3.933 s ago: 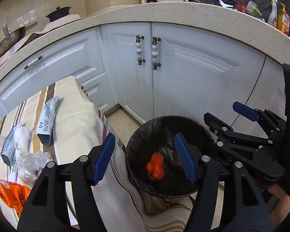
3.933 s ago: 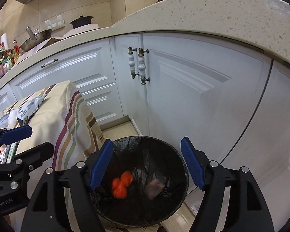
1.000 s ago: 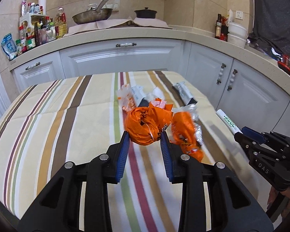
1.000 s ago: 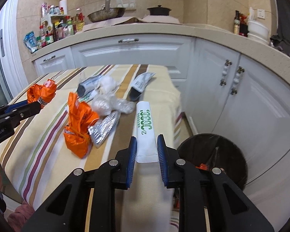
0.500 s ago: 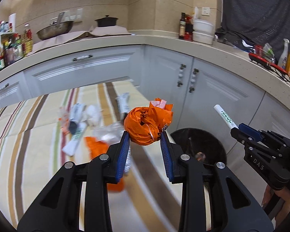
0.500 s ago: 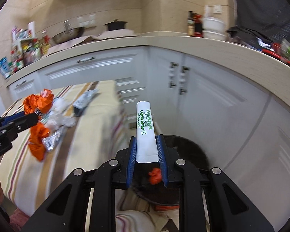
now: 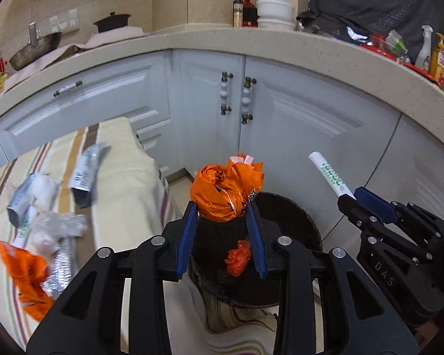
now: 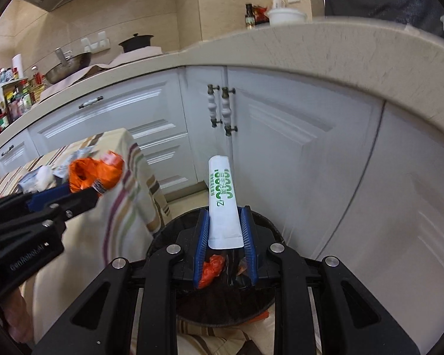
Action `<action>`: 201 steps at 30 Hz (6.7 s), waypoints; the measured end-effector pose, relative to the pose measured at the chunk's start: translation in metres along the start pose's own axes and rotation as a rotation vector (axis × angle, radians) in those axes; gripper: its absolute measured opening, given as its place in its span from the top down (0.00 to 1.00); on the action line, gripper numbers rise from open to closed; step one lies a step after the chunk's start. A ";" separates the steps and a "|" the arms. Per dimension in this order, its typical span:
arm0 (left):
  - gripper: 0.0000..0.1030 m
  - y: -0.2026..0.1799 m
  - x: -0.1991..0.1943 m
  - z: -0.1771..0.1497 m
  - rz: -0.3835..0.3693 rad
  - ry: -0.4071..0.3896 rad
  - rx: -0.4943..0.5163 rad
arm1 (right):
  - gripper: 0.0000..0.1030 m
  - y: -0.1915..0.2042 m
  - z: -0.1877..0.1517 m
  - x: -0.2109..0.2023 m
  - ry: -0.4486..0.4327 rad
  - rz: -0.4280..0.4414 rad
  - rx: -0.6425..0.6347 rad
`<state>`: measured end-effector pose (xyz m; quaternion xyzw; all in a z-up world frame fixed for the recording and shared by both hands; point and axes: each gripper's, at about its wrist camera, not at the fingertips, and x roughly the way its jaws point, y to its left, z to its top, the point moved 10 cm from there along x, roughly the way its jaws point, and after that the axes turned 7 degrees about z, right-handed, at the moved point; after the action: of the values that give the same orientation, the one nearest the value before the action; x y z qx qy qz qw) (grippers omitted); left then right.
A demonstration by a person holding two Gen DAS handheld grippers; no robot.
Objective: Collect trash
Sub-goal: 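Carry the orange bag and white tube over the bin and release both, then grasp the large orange printed bag with the left gripper, then grasp the silver foil packet with the right gripper, then carry the orange bag and foil packet over the bin and release both, then move both tools back over the remaining table trash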
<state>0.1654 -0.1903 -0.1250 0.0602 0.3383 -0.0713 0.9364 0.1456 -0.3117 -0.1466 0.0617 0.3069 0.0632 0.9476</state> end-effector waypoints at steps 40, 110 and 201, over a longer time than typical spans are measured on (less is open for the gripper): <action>0.41 0.208 -0.078 -0.074 0.307 0.047 -0.236 | 0.41 0.159 -0.009 -0.013 0.005 0.215 -0.145; 0.70 0.321 -0.101 -0.125 0.376 0.075 -0.370 | 0.79 0.274 -0.048 0.030 0.217 0.344 -0.311; 0.36 0.333 -0.098 -0.085 0.478 0.049 -0.337 | 0.32 0.269 0.013 0.033 0.042 0.339 -0.296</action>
<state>0.0951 0.1595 -0.1055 -0.0166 0.3441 0.2102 0.9150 0.1577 -0.0422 -0.1137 -0.0287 0.2990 0.2672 0.9156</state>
